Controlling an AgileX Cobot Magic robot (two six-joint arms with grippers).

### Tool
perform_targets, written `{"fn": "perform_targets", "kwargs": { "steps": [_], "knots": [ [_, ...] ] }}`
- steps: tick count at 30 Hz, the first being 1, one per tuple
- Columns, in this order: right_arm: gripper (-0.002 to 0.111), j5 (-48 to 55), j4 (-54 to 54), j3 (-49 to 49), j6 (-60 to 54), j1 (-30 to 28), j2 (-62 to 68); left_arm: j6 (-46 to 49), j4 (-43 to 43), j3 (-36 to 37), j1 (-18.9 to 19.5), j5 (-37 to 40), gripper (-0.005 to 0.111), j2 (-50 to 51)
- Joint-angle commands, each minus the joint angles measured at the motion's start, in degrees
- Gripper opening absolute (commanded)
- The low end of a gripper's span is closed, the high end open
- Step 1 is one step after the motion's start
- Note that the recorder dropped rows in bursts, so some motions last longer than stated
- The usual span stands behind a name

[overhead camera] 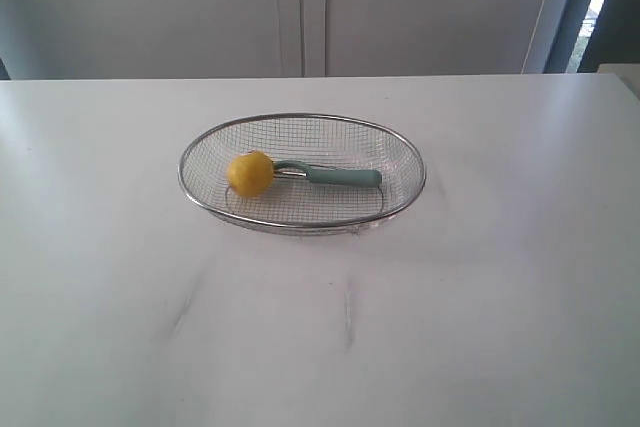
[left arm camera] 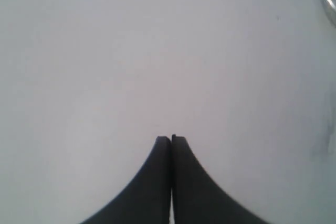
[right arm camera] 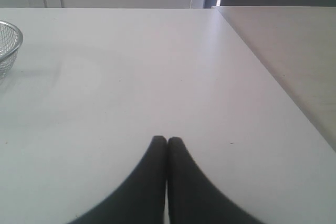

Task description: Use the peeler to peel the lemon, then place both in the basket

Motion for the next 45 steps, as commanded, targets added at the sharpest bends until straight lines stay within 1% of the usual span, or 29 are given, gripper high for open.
{"fn": "perform_targets", "kwargs": {
  "steps": [1,3,7,11,15,18,29,30,34,37,40,45],
  "knots": [
    [0.000,-0.9,-0.4,0.3,-0.4,-0.5,-0.3,-0.5,3.1,6.5,1.0,-0.6,0.000,-8.5],
    [0.000,-0.9,-0.4,0.3,-0.4,-0.5,-0.3,-0.5,4.1,8.9,1.0,-1.8,0.000,-11.8],
    [0.000,-0.9,-0.4,0.3,-0.4,-0.5,-0.3,-0.5,6.1,16.6,1.0,-5.7,0.000,-23.0],
    [0.000,-0.9,-0.4,0.3,-0.4,-0.5,-0.3,-0.5,6.3,24.1,1.0,-6.1,0.000,-33.2],
    [0.000,-0.9,-0.4,0.3,-0.4,-0.5,-0.3,-0.5,6.2,29.4,1.0,-9.7,0.000,-41.5],
    [0.000,-0.9,-0.4,0.3,-0.4,-0.5,-0.3,-0.5,6.0,32.9,1.0,-10.1,0.000,-47.7],
    [0.000,-0.9,-0.4,0.3,-0.4,-0.5,-0.3,-0.5,4.6,35.0,1.0,-9.6,0.000,-47.7],
    [0.000,-0.9,-0.4,0.3,-0.4,-0.5,-0.3,-0.3,3.4,36.0,1.0,-10.0,0.000,-47.7],
    [0.000,-0.9,-0.4,0.3,-0.4,-0.5,-0.3,5.2,-2.3,38.0,1.0,-11.0,0.000,-47.7],
    [0.000,-0.9,-0.4,0.3,-0.4,-0.5,-0.3,8.4,-3.1,38.0,1.0,-13.2,0.000,-47.7],
    [0.000,-0.9,-0.4,0.3,-0.4,-0.5,-0.3,11.5,-5.0,38.0,1.0,-13.5,0.000,-47.7],
    [0.000,-0.9,-0.4,0.3,-0.4,-0.5,-0.3,13.4,-5.9,38.0,1.0,-13.6,0.000,-47.7]
  ]
}}
